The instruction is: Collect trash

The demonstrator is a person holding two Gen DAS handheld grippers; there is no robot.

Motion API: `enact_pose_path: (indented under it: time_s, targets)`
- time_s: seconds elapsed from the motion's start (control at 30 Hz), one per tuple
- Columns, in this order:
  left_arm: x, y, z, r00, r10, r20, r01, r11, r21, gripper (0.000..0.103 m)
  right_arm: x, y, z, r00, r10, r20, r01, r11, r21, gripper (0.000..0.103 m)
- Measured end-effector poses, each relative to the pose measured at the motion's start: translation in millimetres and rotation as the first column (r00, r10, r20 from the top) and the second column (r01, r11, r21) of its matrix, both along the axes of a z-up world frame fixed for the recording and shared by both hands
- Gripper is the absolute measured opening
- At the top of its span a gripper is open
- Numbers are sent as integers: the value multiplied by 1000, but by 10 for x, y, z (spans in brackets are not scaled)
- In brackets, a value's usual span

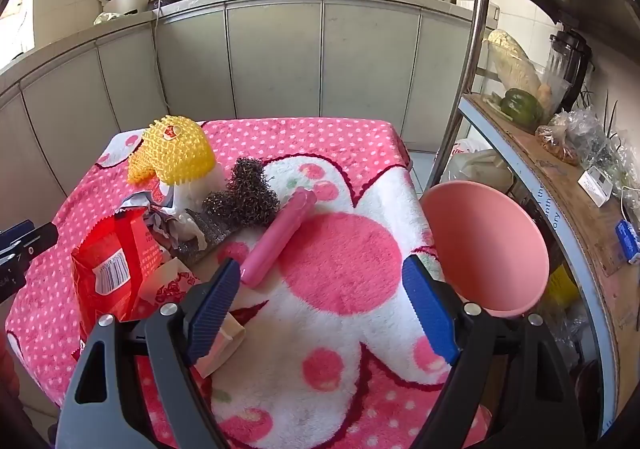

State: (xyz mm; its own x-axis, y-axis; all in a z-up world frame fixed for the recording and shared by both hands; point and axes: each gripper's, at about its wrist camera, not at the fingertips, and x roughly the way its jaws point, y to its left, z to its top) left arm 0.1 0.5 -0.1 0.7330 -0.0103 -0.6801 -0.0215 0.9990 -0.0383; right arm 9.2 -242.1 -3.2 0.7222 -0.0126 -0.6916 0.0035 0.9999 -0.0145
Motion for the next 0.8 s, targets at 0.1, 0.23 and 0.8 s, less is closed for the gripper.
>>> enact_pose_path:
  time_s: [0.1,0.23,0.8]
  targets:
    - [0,1,1,1000,0,0,0,1000,-3,63,-3,1,3,1000,0,3,0,1000,2,84]
    - [0,0,1,1000,0,0,0,1000,-1,63,-6,6,9,1000,2,2,-2,1000,1,84]
    - [-32,-54,15,1000,-10,3,10,1000,4,63,-7,2,14,1000,0,5,0,1000,-1,84]
